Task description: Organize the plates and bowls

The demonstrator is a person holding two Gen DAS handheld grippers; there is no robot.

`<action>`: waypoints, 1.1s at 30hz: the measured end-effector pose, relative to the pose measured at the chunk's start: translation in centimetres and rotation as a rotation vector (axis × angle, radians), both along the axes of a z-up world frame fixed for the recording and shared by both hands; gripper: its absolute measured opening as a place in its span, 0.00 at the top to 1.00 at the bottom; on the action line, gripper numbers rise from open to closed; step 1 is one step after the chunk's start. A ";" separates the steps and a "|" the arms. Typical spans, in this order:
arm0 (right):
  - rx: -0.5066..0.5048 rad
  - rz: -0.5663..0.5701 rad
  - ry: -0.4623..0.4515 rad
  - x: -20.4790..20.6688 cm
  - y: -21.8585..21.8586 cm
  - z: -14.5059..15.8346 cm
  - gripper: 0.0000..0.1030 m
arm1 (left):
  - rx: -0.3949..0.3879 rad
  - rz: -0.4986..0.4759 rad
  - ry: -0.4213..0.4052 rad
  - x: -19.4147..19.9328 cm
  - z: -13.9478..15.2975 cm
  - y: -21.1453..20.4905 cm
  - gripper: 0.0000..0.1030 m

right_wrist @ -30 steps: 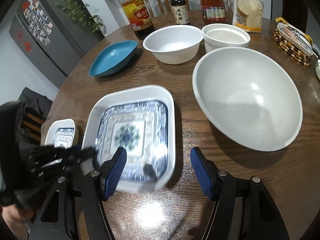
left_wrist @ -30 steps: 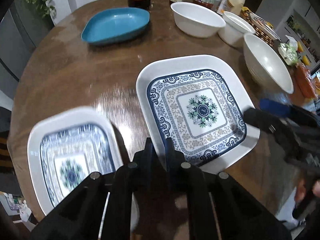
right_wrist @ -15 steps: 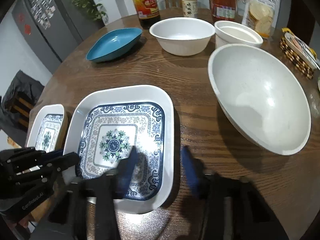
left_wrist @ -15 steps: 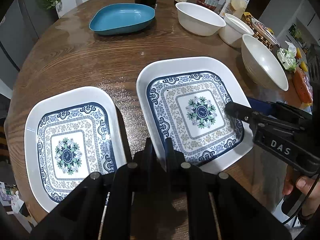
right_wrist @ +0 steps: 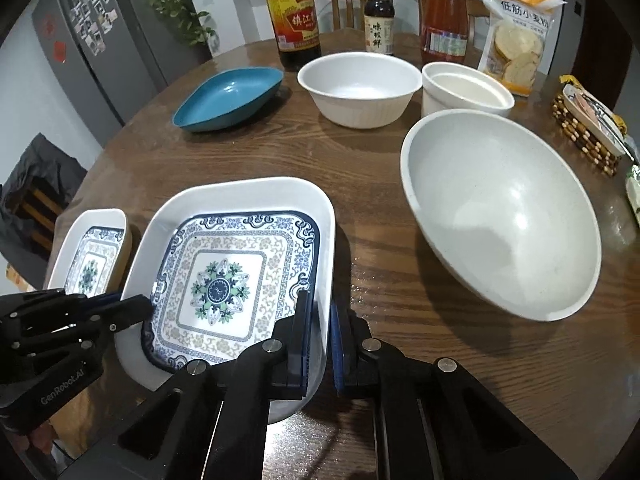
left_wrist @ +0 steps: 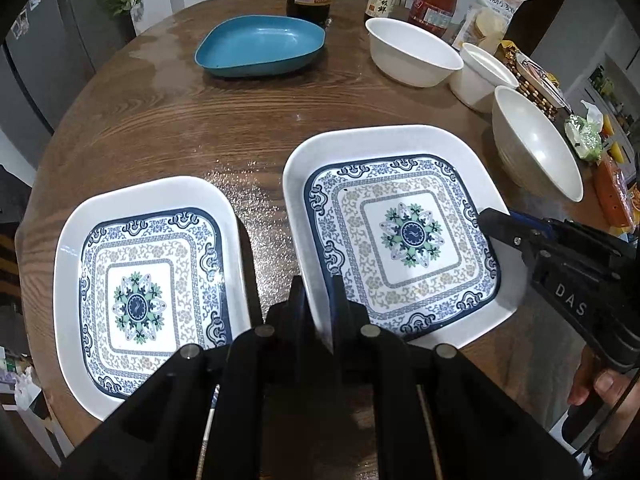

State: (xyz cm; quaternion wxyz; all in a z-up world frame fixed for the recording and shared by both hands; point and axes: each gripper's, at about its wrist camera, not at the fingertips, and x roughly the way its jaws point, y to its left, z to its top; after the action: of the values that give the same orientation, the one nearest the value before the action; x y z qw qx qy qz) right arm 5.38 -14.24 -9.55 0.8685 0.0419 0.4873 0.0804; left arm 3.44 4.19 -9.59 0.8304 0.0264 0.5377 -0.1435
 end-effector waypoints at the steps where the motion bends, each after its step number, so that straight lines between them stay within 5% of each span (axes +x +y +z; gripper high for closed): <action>1: 0.004 0.000 -0.001 0.0 0.0 0.1 0.89 | 0.000 0.001 -0.002 0.0 0.0 -0.1 0.90; 16: 0.054 0.052 -0.070 -0.7 0.9 3.5 0.89 | 0.002 0.053 -0.110 -0.8 3.7 1.5 0.90; 33: 0.123 0.311 -0.060 0.5 10.6 3.5 0.89 | 0.071 0.311 -0.149 -3.0 5.1 10.0 0.90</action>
State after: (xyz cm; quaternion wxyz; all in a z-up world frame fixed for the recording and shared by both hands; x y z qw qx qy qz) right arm 5.89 -3.59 -6.00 0.8556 0.0167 0.4556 0.2450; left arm 0.43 14.23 -4.47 0.8786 -0.0172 0.4772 0.0079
